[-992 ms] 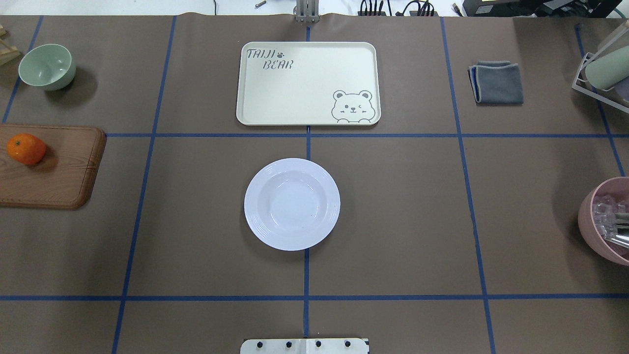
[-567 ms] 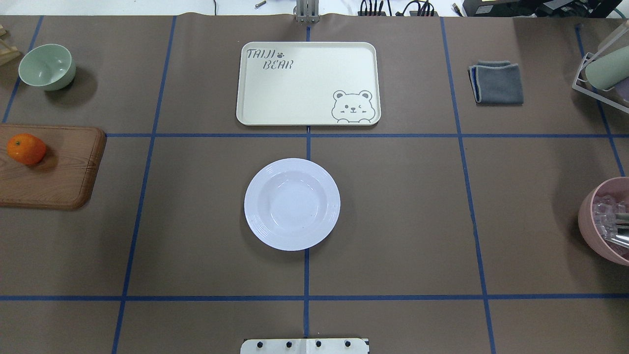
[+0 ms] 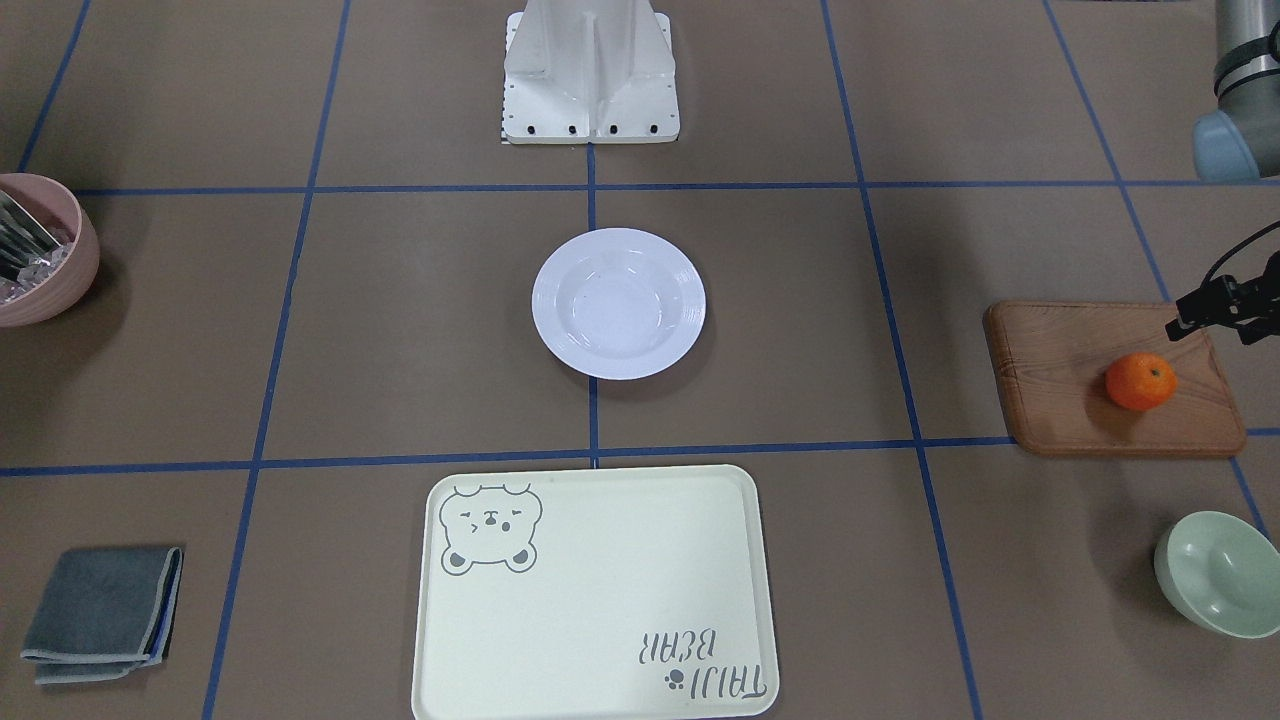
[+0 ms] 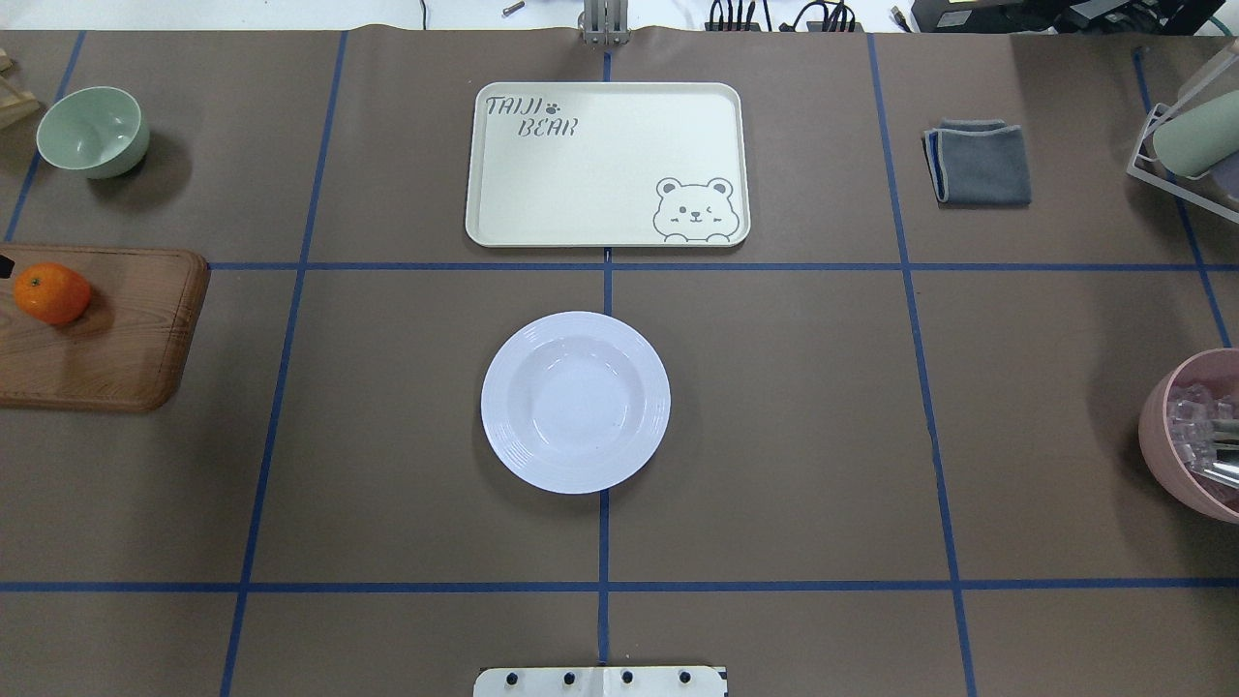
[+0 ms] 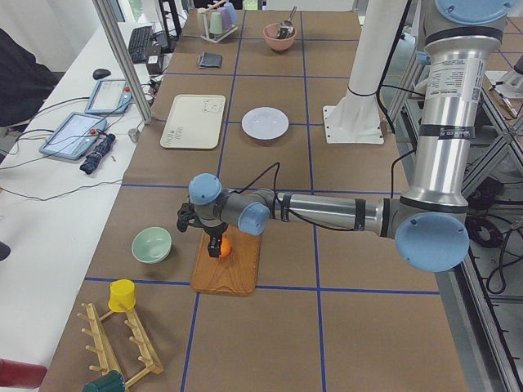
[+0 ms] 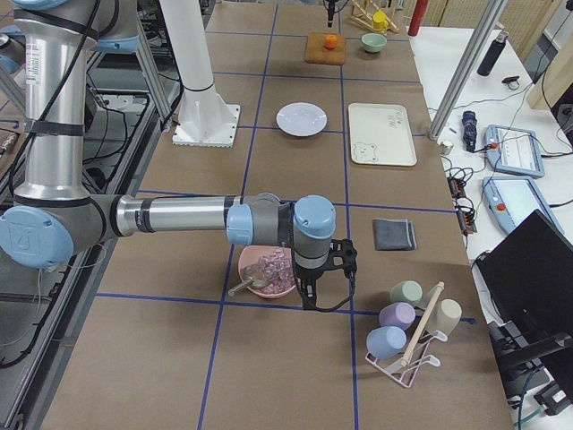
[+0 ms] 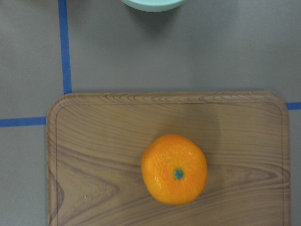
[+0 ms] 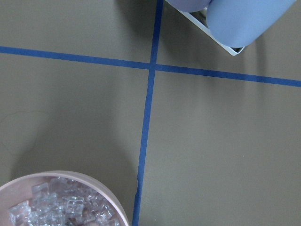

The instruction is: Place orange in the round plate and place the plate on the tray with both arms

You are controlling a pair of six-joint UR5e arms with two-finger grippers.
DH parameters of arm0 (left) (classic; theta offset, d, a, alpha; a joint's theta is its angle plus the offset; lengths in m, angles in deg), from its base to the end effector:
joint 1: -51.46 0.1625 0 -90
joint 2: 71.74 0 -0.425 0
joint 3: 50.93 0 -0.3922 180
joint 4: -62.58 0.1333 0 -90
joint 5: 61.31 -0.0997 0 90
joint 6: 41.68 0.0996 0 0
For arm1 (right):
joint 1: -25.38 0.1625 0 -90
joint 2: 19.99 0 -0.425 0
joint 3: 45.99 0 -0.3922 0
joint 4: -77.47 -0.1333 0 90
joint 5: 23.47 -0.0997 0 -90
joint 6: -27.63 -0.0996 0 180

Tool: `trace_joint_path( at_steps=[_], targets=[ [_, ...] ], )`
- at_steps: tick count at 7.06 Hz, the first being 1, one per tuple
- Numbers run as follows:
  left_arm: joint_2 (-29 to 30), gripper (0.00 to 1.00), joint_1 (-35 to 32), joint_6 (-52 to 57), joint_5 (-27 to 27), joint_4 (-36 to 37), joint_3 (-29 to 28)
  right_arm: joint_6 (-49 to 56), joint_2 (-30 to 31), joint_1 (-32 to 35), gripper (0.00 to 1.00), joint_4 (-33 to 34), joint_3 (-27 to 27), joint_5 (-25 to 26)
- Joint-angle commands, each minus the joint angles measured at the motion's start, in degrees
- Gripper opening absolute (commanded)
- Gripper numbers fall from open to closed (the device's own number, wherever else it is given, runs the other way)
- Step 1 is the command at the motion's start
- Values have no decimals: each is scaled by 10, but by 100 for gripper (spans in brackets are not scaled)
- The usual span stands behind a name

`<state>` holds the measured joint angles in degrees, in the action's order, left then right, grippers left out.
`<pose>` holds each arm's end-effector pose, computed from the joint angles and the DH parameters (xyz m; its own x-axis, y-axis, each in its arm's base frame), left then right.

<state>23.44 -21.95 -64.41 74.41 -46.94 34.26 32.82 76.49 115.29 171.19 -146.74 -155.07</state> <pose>0.0970 -0.5429 0.6147 0.6567 0.0509 -0.7524 -0.0160 0.9984 0.0537 0.0665 -0.4437 0.6291 0.7446 -0.0980 0.6603 0.0692 0.9952 0.0696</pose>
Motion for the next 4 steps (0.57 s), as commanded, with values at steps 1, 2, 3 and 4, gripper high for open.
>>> trace_joint_path(
  at_steps=[1,2,3,4],
  targets=[
    [33,98,30,-22,-4,-21,-42,0,-1,0,100,0,0,0],
    [34,98,36,-22,-20,-22,-46,0,-1,0,100,0,0,-1],
    [35,98,52,-22,-29,-22,-51,0,-1,0,100,1,0,-1],
    [37,98,59,-21,-41,-22,-58,0,-1,0,100,1,0,-1]
  ],
)
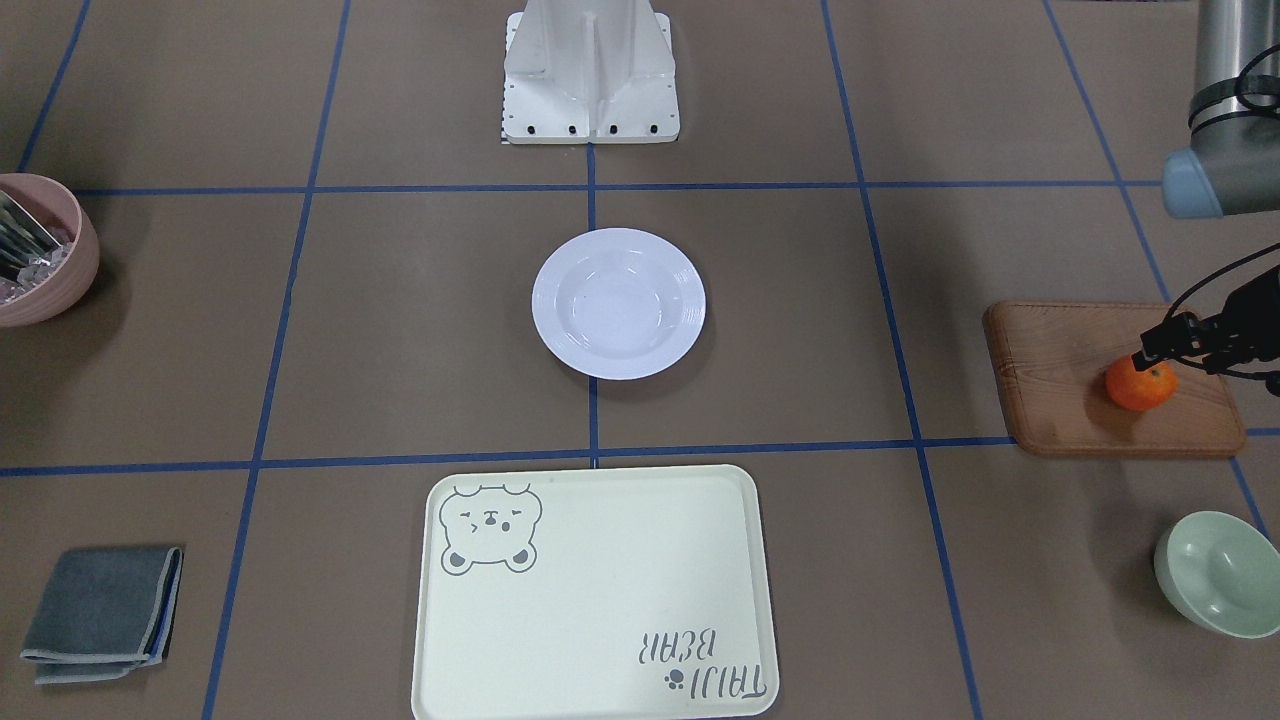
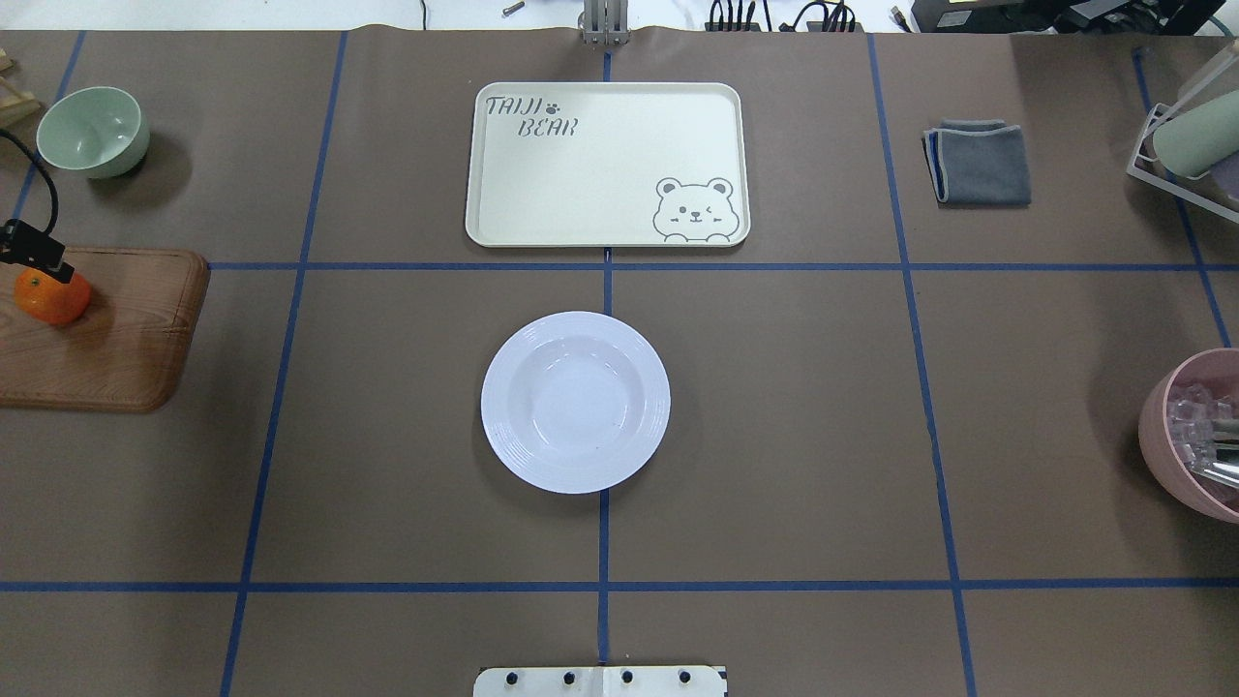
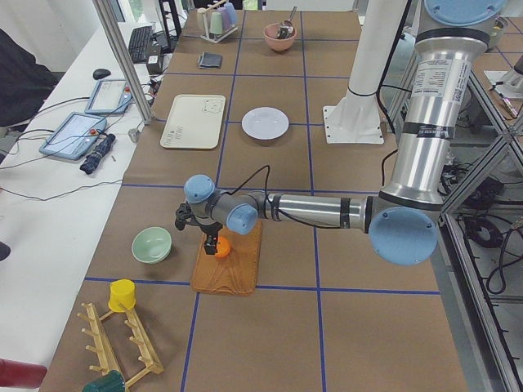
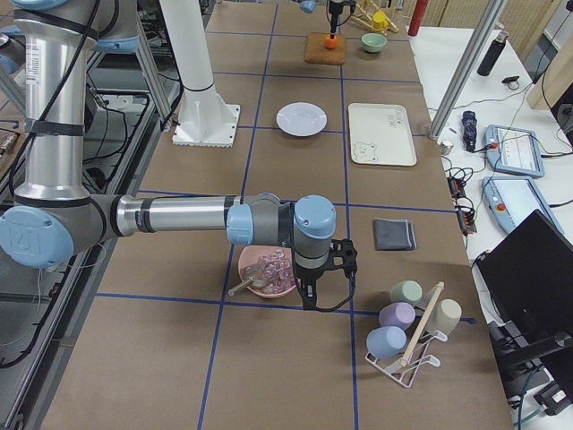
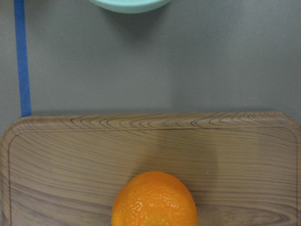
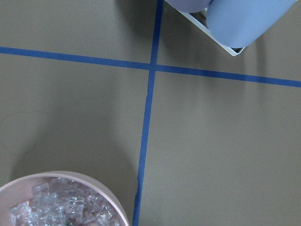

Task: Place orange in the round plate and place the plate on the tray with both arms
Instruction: 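Lower the left gripper onto the orange on the wooden tray and grasp it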

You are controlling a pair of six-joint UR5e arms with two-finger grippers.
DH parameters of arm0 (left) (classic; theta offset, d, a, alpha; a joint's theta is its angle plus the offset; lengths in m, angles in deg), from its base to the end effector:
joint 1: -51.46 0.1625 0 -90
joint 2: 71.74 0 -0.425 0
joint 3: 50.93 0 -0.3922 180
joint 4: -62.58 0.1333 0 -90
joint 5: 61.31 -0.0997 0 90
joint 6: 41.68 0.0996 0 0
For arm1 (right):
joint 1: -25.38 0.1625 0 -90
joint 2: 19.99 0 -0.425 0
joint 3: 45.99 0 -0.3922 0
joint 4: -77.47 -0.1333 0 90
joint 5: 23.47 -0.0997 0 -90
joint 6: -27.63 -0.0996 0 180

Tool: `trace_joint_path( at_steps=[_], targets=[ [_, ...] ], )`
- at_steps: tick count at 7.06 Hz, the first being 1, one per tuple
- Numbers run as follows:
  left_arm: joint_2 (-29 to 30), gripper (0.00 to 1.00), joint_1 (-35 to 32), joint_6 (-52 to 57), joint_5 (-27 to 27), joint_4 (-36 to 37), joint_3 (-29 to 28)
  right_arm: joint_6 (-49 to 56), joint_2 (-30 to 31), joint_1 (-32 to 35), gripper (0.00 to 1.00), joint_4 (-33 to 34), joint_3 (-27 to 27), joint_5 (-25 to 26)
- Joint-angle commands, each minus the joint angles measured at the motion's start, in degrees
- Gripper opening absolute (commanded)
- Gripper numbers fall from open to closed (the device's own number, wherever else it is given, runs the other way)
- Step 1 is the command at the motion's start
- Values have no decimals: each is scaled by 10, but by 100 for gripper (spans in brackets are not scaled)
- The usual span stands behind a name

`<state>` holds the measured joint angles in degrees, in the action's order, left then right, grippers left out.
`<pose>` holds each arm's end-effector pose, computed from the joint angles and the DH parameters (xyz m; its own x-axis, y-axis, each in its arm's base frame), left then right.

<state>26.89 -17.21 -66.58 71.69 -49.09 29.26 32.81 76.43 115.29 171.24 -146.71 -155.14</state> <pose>0.1482 -0.5592 0.6241 0.6826 0.0756 -0.7268 -0.0588 0.9971 0.0485 0.0664 -0.4441 0.6289 0.7438 -0.0976 0.6613 0.0690 0.9952 0.0692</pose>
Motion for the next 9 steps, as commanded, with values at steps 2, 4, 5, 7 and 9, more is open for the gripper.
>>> trace_joint_path(
  at_steps=[2,4,5,7,9],
  targets=[
    [9,98,27,2,-21,-8,-30,0,0,0,100,3,1,0],
    [10,83,32,0,-20,-29,-45,0,0,-1,100,4,1,0],
    [10,25,32,5,-17,-29,-44,0,-4,-6,100,4,0,4],
    [10,0,31,-9,-4,13,24,0,-18,-10,100,5,-3,0],
    [85,0,32,-102,14,216,153,-1,-18,-11,100,0,4,-2]
  ],
)
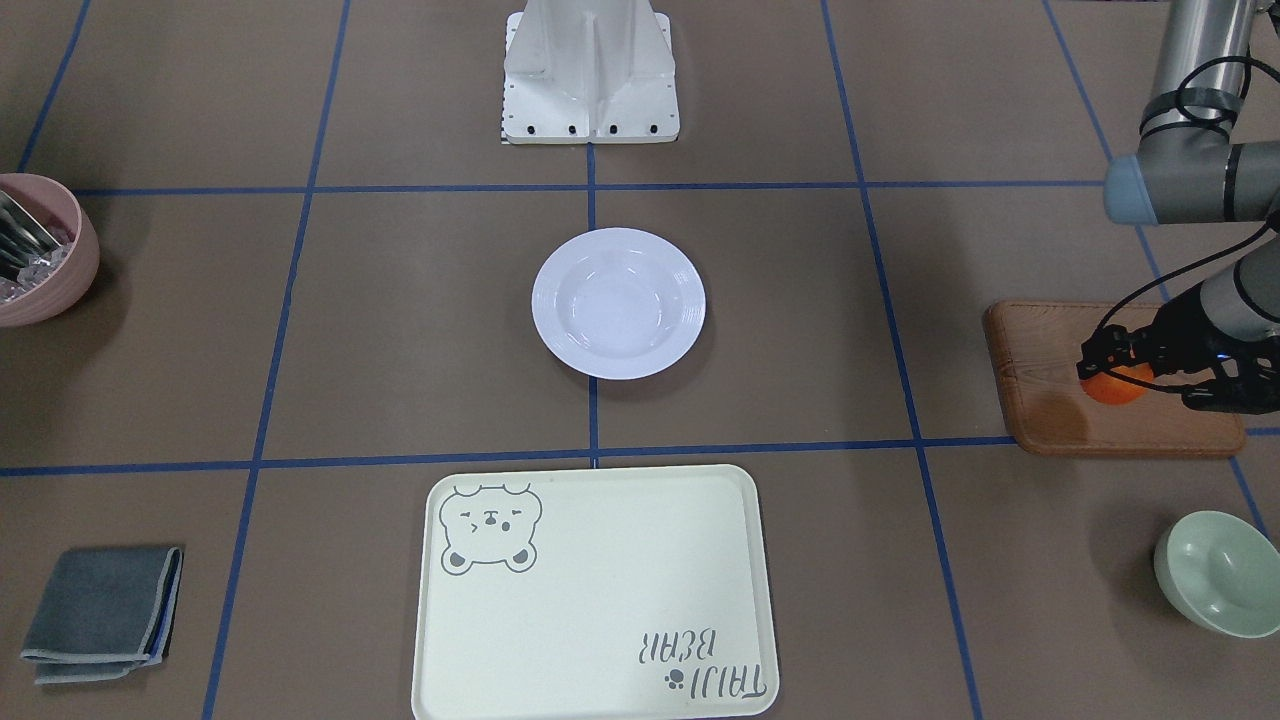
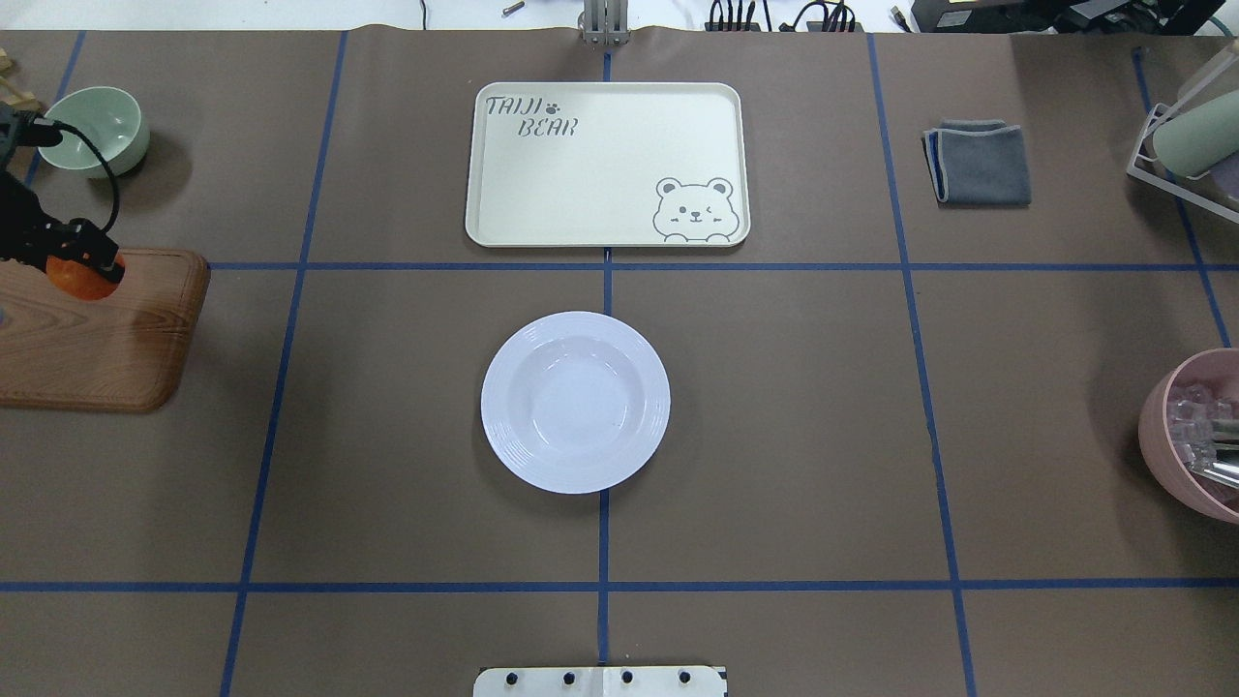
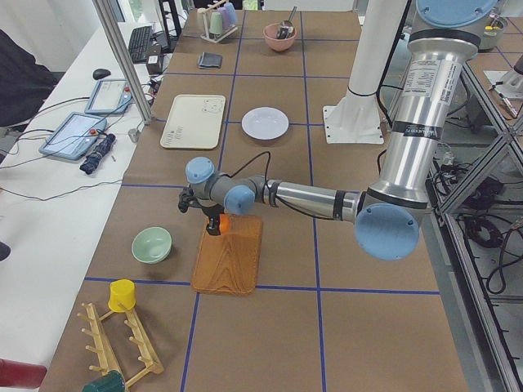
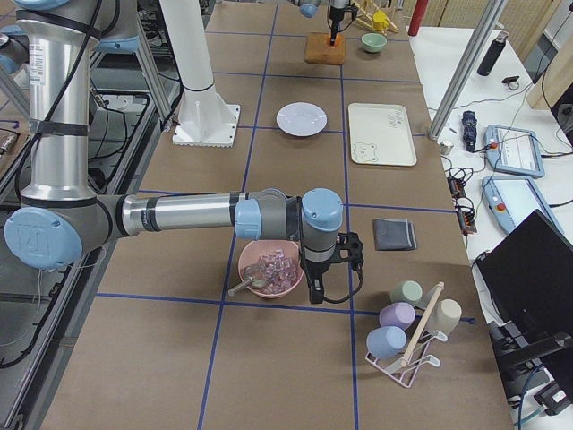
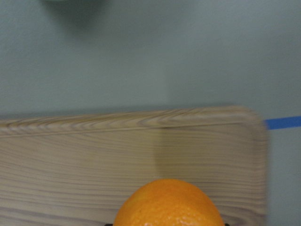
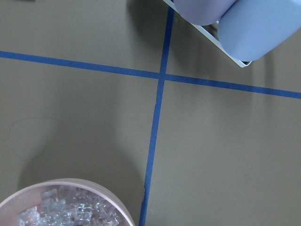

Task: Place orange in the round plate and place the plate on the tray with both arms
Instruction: 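Lower the left gripper onto the orange on the wooden tray and grasp it, then carry the orange with the left gripper over the white plate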

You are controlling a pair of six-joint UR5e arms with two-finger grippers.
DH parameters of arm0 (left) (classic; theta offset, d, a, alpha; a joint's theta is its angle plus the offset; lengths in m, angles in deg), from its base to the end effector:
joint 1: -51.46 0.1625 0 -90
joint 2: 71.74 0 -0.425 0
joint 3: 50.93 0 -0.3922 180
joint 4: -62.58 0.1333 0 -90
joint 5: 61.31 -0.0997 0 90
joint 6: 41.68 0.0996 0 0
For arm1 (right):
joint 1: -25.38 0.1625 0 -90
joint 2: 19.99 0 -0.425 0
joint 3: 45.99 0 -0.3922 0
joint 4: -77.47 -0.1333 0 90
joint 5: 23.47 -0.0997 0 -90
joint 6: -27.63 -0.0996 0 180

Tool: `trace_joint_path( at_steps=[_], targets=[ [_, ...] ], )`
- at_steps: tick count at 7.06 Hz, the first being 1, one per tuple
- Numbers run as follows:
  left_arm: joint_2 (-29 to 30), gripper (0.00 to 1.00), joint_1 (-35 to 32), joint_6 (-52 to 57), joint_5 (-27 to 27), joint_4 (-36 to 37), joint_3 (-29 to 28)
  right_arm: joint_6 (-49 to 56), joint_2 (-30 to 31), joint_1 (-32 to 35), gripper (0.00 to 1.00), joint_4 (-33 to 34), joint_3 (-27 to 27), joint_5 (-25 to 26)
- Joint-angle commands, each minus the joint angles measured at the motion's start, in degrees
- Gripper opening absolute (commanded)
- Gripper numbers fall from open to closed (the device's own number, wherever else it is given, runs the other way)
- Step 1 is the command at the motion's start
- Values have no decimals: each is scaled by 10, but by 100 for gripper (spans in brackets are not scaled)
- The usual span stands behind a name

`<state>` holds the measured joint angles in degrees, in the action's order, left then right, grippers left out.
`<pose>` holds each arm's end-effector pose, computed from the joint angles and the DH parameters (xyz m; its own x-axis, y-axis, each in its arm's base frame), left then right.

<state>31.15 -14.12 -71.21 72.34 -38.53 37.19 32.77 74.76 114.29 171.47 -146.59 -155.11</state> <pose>0.1890 -0.5724 0.5311 0.6685 0.0504 -0.7420 -0.0615 0.9980 0.0125 0.0584 -0.4582 0.6172 0.7421 -0.1250 0.6585 0.0858 0.9921 0.0916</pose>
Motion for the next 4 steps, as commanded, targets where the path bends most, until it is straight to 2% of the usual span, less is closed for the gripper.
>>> trace_joint_path(
  at_steps=[1,3,4],
  targets=[
    [102,0,45,-171,3,166,112,-1,0,-1,100,-3,3,-7],
    [216,0,161,-399,-22,185,122,0,6,-1,100,-6,3,-6],
    [251,0,200,-463,-27,185,123,-2,6,-8,100,-7,5,-5]
  ],
)
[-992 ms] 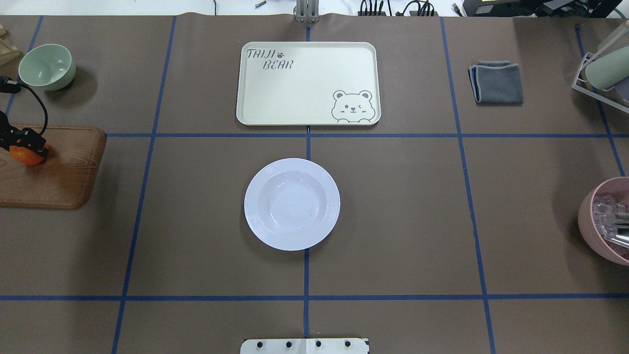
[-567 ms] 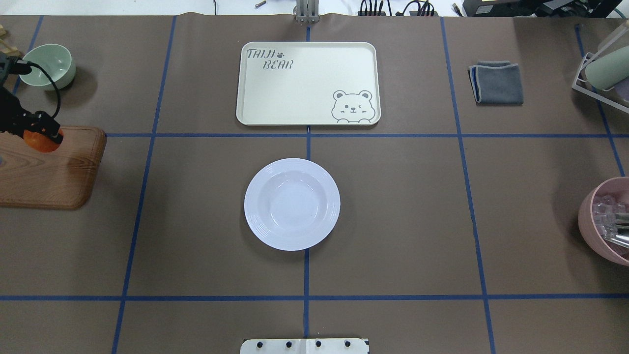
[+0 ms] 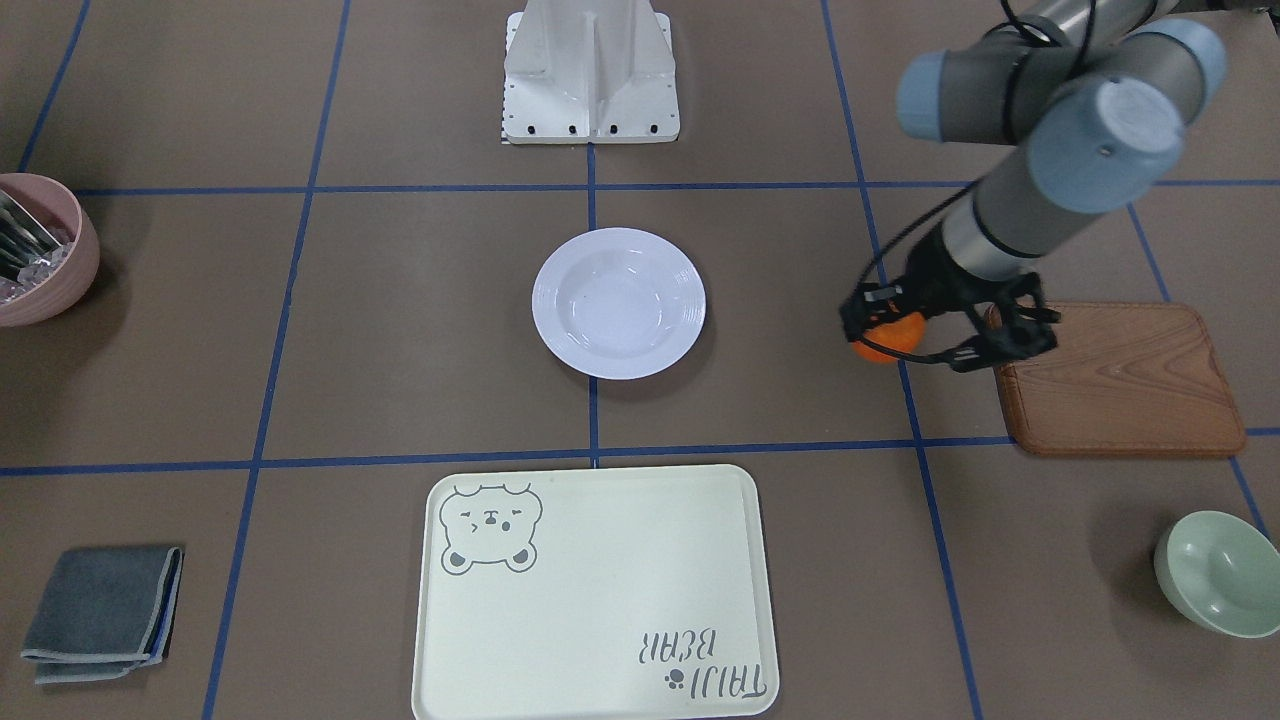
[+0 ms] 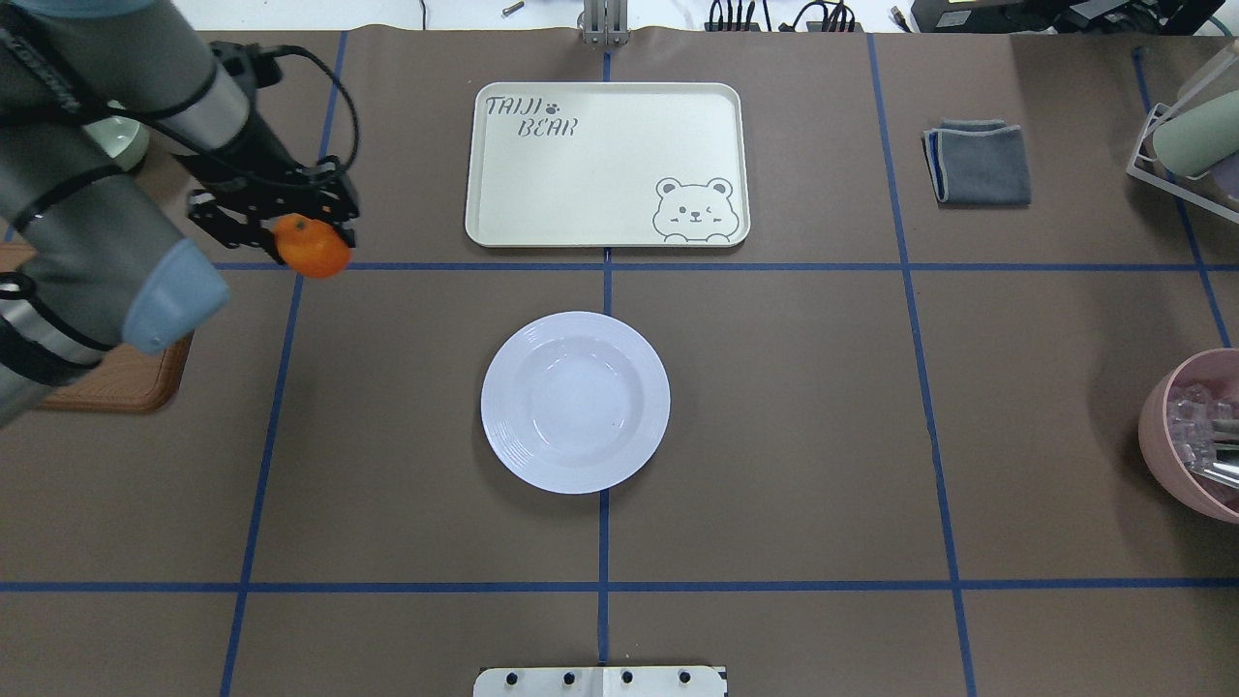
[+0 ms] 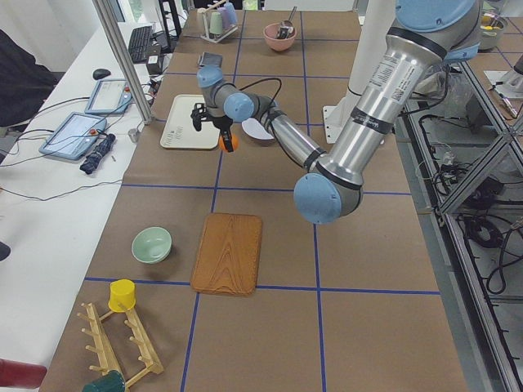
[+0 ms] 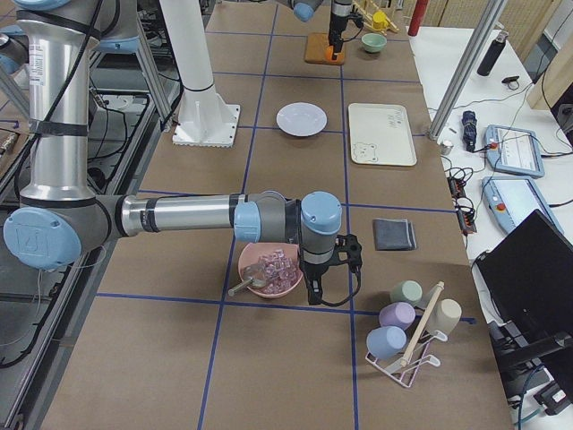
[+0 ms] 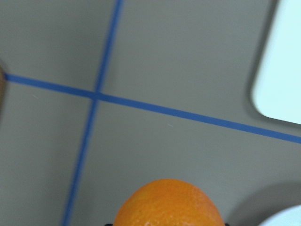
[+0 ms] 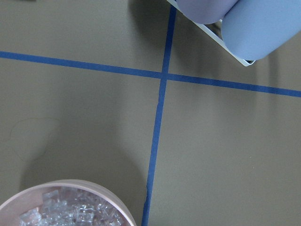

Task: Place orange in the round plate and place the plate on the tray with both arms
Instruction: 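Carry the orange with the left gripper over the white plate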

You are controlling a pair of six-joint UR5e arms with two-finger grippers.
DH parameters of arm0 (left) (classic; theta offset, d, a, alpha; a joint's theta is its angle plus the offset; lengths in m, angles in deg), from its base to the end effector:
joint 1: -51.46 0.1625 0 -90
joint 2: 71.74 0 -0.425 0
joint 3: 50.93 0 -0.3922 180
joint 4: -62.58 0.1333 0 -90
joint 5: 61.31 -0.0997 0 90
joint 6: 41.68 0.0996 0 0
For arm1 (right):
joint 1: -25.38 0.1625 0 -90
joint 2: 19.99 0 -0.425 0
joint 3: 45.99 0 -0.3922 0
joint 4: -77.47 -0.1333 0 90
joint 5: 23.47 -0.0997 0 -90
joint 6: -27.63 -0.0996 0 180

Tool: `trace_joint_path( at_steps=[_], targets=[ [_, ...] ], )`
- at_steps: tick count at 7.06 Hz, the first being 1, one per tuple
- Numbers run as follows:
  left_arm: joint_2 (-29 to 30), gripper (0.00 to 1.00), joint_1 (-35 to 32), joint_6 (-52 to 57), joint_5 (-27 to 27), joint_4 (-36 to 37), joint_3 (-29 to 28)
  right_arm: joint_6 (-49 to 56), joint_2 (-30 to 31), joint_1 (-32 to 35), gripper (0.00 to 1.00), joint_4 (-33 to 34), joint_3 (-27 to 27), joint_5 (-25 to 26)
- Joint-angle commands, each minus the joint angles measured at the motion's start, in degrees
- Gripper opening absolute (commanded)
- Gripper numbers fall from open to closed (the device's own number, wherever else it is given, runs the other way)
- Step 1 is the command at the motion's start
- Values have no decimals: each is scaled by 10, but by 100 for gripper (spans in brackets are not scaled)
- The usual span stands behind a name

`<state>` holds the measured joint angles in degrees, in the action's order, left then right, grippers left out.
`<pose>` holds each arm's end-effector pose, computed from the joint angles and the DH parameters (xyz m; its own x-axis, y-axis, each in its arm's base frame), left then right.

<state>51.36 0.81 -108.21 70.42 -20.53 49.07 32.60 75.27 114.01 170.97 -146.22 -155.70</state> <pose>0.3558 -0.5396 0.2516 0.5998 -0.2628 -0.7558 0.0969 0.9614 -0.2574 0.0555 -0.4548 0.6229 0.7350 -0.1214 0.6671 0.0879 0.9926 0.0838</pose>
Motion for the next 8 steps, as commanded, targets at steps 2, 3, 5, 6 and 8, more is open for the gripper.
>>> trace_joint_path(
  at_steps=[2,3,5,6,8],
  targets=[
    [82,0,156,-151,-114,-1,-7,-62,-36,-37,100,-1,-1,-29],
    [85,0,165,-161,-121,-15,-30,-212,-75,-78,100,-14,-12,-50],
    [86,0,195,-193,-162,-121,-97,-400,-97,-150,100,-212,-11,-47],
    [92,0,205,-194,-164,-126,-103,-521,-112,-181,100,-290,-7,-45],
    [109,0,216,-195,-165,-127,-125,-627,-140,-223,100,-336,-8,-46]
  ],
)
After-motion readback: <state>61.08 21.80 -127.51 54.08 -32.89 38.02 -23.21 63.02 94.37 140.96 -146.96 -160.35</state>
